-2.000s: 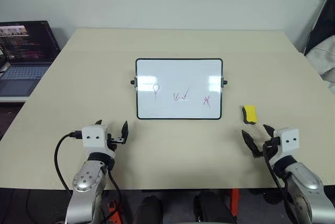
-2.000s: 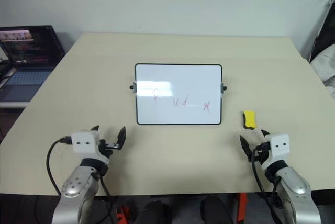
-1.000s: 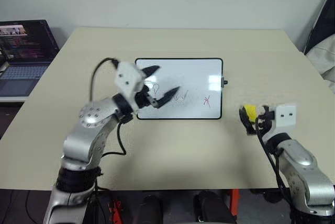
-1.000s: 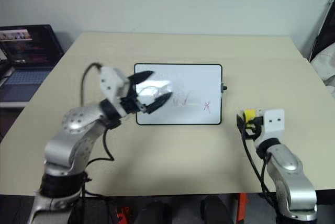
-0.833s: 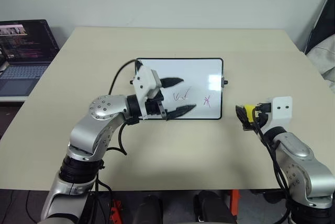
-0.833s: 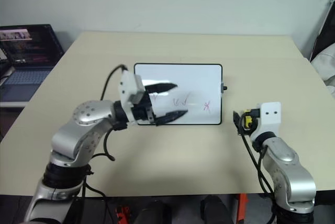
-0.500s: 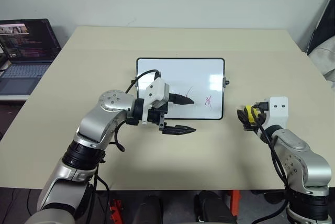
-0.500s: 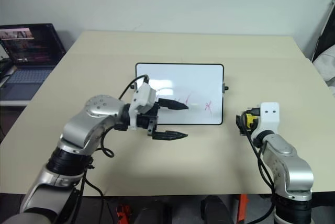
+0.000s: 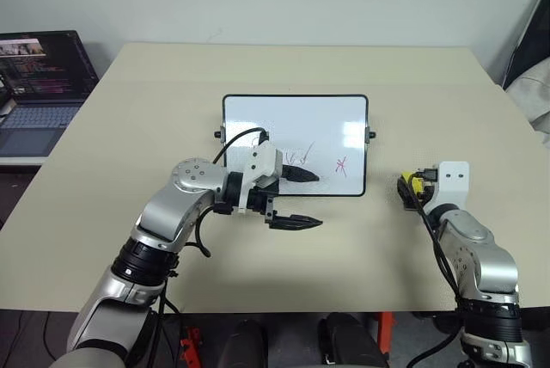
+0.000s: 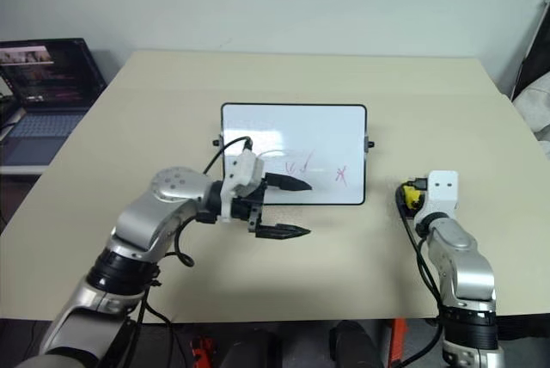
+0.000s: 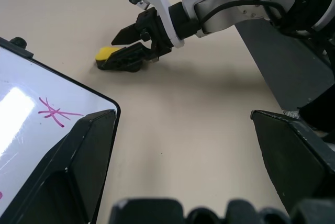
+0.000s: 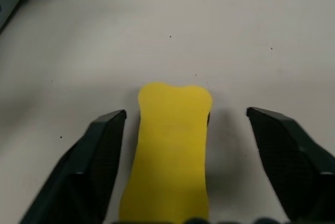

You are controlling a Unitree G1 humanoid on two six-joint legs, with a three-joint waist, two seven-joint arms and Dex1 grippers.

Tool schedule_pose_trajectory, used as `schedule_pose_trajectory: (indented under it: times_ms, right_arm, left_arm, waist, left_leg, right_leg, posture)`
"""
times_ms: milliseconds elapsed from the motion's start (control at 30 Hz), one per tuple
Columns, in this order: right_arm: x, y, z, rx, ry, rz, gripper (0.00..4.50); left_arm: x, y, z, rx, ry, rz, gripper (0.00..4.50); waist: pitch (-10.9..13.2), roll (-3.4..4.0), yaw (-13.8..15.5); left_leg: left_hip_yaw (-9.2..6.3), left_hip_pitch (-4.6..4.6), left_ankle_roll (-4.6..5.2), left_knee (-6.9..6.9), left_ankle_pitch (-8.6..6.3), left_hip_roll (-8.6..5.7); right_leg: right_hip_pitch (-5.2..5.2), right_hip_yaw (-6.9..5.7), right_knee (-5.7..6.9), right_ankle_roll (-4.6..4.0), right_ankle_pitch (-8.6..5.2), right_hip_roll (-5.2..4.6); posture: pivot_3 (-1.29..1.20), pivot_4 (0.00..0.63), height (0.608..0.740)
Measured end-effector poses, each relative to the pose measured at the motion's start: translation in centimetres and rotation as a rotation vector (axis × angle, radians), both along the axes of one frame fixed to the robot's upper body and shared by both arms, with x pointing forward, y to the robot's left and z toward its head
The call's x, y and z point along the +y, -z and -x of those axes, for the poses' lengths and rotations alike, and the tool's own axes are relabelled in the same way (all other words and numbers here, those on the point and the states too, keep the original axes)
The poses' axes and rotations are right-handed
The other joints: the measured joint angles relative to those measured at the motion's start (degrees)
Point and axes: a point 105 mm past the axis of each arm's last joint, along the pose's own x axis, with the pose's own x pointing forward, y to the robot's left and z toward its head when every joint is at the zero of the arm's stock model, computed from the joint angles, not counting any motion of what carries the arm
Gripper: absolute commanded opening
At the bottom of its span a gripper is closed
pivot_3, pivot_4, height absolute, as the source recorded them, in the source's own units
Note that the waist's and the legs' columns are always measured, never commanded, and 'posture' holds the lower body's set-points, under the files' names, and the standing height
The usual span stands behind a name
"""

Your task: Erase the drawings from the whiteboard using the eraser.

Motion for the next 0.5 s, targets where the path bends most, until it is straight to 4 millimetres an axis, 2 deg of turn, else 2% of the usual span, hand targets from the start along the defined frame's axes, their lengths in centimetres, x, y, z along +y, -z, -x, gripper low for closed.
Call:
schedule_pose_trajectory:
  times_ms: [133, 167, 367, 500]
  right_arm:
    - [0.0, 0.0, -0.1, -0.003, 0.001, 0.001, 1.36]
    - [0.0, -0.1, -0.1, -0.004, 0.001, 0.003, 1.19]
    - [0.2, -0.7, 0.2, -0.022, -0.029, 0.027, 1.16]
    - [0.6, -1.5, 2.0, -0.046, -0.126, 0.108, 1.16]
  left_arm:
    - [0.0, 0.2, 0.3, 0.001, -0.012, 0.003, 4.5]
    - [0.1, 0.3, 0.3, 0.005, -0.021, 0.004, 4.5]
    - [1.7, 1.4, 0.1, 0.046, -0.149, 0.009, 4.5]
    - [3.0, 2.6, 0.2, 0.071, -0.262, 0.013, 4.5]
  waist:
    - [0.0, 0.0, 0.0]
    - [0.0, 0.0, -0.02]
    - [0.01, 0.01, -0.04]
    - [0.01, 0.02, 0.06]
  left_leg:
    - [0.0, 0.0, 0.0, 0.01, 0.0, -0.01]
    - [0.0, 0.0, 0.0, 0.01, 0.0, 0.0]
    - [-0.01, 0.0, 0.0, 0.0, 0.0, 0.01]
    - [-0.09, -0.06, 0.0, 0.0, 0.0, -0.01]
  right_leg:
    - [0.0, 0.0, 0.0, 0.0, 0.0, -0.01]
    - [0.0, 0.0, 0.01, 0.0, 0.0, -0.01]
    - [0.0, 0.0, 0.0, 0.0, 0.0, -0.02]
    - [0.0, -0.06, -0.04, 0.01, -0.01, -0.16]
  posture:
    - [0.0, 0.15, 0.74]
    - [0.0, 0.15, 0.74]
    - [0.0, 0.15, 0.74]
    - [0.0, 0.15, 0.74]
